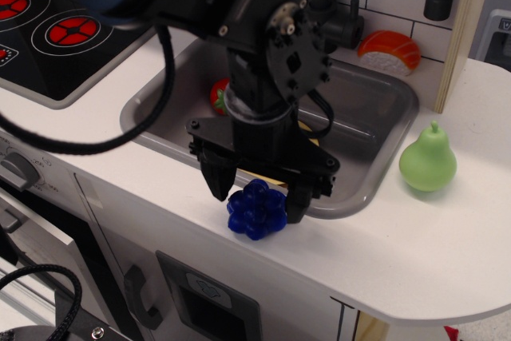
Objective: Put blueberries on plate sink
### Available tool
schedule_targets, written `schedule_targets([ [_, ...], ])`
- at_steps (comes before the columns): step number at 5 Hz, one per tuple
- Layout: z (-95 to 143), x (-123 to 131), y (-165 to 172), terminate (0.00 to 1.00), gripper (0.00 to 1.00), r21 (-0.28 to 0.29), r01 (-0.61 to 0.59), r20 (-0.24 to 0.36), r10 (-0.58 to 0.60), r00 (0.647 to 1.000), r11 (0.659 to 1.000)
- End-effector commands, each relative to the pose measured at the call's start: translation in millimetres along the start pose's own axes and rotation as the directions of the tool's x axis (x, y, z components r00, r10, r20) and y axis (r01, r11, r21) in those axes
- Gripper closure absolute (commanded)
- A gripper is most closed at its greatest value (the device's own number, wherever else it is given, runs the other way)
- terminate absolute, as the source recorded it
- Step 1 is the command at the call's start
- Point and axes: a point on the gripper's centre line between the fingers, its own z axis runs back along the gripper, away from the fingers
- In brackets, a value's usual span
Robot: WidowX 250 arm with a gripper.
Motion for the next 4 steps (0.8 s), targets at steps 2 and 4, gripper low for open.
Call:
schedule_targets([
  [2,-10,5,1,0.00,0.00,-0.013,-0.001,-0.020,0.001,1.000,1.000],
  [4,3,10,5,0.00,1.00,-0.021,-0.035,-0.010,0.035,0.999,0.999],
])
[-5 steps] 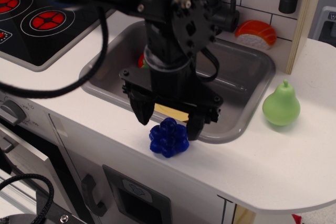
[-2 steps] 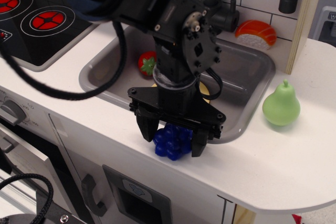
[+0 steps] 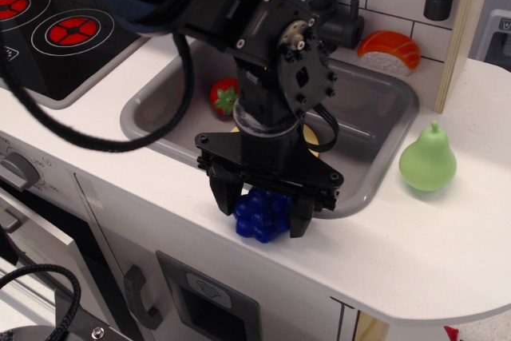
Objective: Put blueberries on plate sink
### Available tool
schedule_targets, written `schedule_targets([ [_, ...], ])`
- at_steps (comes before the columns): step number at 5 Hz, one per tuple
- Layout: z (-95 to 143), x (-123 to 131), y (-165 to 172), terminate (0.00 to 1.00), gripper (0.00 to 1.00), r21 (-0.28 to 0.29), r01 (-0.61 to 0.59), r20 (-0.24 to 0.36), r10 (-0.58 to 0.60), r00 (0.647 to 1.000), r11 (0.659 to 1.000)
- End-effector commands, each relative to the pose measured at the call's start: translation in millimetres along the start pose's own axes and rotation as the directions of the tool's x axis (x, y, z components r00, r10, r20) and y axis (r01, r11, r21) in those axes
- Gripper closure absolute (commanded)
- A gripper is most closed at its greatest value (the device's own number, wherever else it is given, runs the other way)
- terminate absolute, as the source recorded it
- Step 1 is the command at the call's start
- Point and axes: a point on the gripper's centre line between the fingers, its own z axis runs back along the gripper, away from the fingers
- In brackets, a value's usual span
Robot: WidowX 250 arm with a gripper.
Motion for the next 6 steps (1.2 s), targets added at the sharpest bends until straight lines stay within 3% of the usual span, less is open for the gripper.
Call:
schedule_targets([
  [1,41,22,9,0.00,1.00,-0.041,-0.077,0.045,0.079,0.996,0.996],
  [2,52,44,14,0.00,1.00,-0.059,-0.174,0.086,0.178,0.980,0.983],
  [3,44,69,17,0.00,1.00,-0.037,-0.242,0.122,0.245,0.962,0.969],
  [4,24,102,30,0.00,1.00,-0.018,-0.329,0.167,0.327,0.930,0.944],
  [6,-9,128,46,0.00,1.00,0.031,-0.372,0.199,0.360,0.912,0.928],
])
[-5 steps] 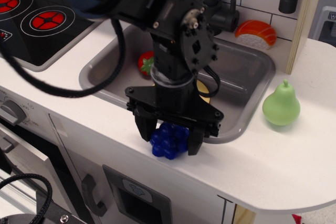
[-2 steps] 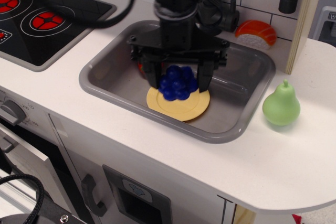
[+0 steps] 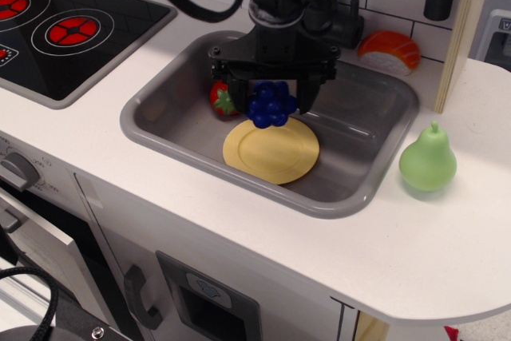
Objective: Put blueberries on plate sink
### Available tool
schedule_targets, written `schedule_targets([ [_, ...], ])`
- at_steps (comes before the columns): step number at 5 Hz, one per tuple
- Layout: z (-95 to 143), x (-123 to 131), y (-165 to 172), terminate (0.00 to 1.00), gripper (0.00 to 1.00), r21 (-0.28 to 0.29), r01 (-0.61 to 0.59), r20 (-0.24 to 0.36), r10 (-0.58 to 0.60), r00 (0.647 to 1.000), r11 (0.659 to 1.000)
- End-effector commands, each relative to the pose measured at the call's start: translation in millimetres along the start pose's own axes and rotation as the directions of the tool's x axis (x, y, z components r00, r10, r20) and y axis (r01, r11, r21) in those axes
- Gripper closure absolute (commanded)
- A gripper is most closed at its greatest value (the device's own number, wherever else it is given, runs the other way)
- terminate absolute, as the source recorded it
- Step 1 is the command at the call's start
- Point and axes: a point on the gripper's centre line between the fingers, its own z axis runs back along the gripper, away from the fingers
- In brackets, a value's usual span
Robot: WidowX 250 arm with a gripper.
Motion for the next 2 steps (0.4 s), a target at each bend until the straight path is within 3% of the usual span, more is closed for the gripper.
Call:
schedule_targets([
  [1,-20.2,21.2,5.3,0.00,1.00,0.023,0.003,0.044,-0.004,0.999,1.000],
  [2,-27.1,17.0,3.1,0.00,1.00,0.024,0.022,0.044,-0.023,0.999,0.999],
])
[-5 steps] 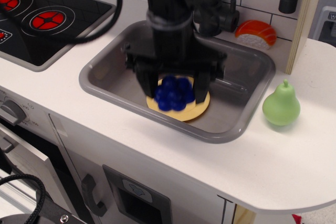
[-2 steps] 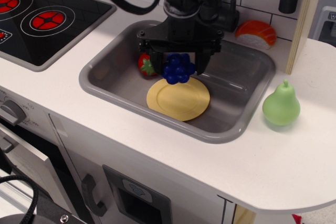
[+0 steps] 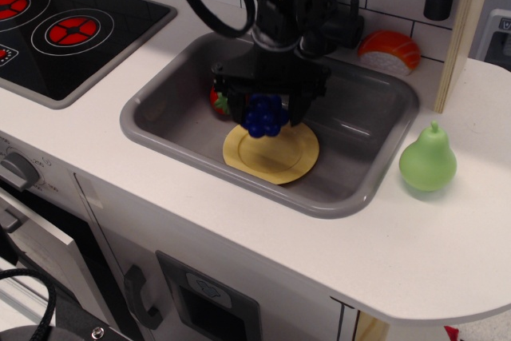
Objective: Put blueberries on plate sink
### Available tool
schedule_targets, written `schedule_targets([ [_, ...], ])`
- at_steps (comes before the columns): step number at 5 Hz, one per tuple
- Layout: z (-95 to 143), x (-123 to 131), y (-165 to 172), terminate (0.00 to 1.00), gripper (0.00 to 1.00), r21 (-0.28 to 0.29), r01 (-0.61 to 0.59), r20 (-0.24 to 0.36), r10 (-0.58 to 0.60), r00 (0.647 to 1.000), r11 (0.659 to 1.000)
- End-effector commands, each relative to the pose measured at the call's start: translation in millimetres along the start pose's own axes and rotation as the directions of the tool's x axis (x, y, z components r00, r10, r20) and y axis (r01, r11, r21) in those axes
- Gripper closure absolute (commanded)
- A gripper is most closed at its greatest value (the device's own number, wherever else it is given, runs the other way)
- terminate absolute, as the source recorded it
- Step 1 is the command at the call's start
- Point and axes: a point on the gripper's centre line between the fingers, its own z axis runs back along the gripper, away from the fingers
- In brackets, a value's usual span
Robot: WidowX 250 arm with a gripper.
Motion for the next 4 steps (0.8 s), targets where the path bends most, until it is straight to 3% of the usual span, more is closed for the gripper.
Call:
schedule_targets([
  [1,6,7,1,0.00,1.00,-0.013,0.002,0.023,-0.002,1.000,1.000],
  [2,12,8,2,0.00,0.00,-0.011,-0.005,-0.006,0.005,1.000,1.000],
  [4,29,13,2,0.00,0.00,-0.024,-0.023,0.000,0.023,1.000,0.999],
])
